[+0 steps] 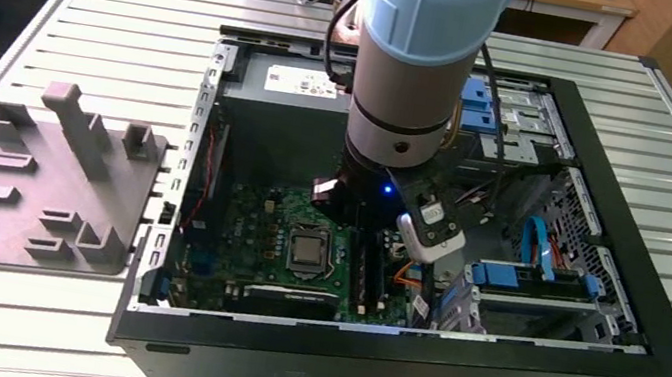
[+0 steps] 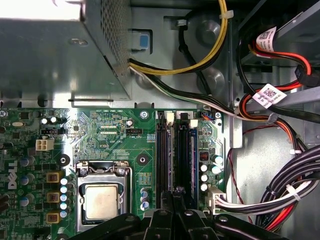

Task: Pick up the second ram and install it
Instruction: 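Insert the second ram into the second slot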

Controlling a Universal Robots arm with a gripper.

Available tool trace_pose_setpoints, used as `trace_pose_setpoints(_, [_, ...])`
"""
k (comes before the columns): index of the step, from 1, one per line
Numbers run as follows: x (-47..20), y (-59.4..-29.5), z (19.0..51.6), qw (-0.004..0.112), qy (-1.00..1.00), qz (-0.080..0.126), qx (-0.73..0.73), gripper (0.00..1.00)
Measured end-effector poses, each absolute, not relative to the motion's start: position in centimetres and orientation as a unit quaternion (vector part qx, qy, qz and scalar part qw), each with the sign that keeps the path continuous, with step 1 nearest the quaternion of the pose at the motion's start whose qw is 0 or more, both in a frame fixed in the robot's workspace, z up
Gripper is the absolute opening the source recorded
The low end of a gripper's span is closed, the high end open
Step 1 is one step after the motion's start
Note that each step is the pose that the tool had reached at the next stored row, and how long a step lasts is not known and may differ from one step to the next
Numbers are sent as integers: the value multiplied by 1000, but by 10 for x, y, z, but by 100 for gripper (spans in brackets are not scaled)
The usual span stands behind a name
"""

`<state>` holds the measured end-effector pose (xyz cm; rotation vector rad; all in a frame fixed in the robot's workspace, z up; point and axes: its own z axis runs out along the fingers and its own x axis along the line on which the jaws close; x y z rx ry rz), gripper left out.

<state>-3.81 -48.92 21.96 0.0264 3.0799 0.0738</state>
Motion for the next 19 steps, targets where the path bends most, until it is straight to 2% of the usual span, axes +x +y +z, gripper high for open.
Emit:
trace_pose_setpoints(8, [-38, -489, 220, 30, 999, 34, 9, 12])
trace_pose_setpoints(19, [-38, -489, 217, 30, 999, 34, 9, 12])
